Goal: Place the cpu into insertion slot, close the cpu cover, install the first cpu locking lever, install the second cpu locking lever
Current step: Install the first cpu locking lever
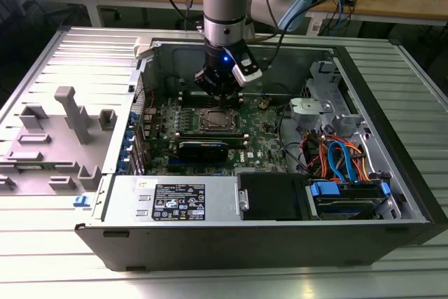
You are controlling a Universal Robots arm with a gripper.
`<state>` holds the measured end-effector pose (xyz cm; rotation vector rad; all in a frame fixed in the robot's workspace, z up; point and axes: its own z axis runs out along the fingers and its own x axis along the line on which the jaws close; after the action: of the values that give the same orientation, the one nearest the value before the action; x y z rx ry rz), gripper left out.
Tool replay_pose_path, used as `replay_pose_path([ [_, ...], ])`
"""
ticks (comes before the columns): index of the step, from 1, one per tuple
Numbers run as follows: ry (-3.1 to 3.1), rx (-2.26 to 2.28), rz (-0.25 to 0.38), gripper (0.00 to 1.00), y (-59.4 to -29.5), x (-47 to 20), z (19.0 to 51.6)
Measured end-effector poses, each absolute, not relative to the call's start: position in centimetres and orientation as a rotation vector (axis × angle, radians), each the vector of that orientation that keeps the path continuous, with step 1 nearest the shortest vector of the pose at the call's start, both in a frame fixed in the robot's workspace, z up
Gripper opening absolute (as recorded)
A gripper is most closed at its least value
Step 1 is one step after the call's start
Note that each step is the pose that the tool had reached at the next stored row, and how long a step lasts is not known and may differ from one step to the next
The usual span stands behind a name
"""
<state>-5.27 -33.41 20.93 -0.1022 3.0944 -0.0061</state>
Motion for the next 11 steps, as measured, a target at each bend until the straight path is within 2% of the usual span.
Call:
replay_pose_path([
  [11,3.094,-0.103,-0.006,0.11,-33.41,-5.17,20.67],
])
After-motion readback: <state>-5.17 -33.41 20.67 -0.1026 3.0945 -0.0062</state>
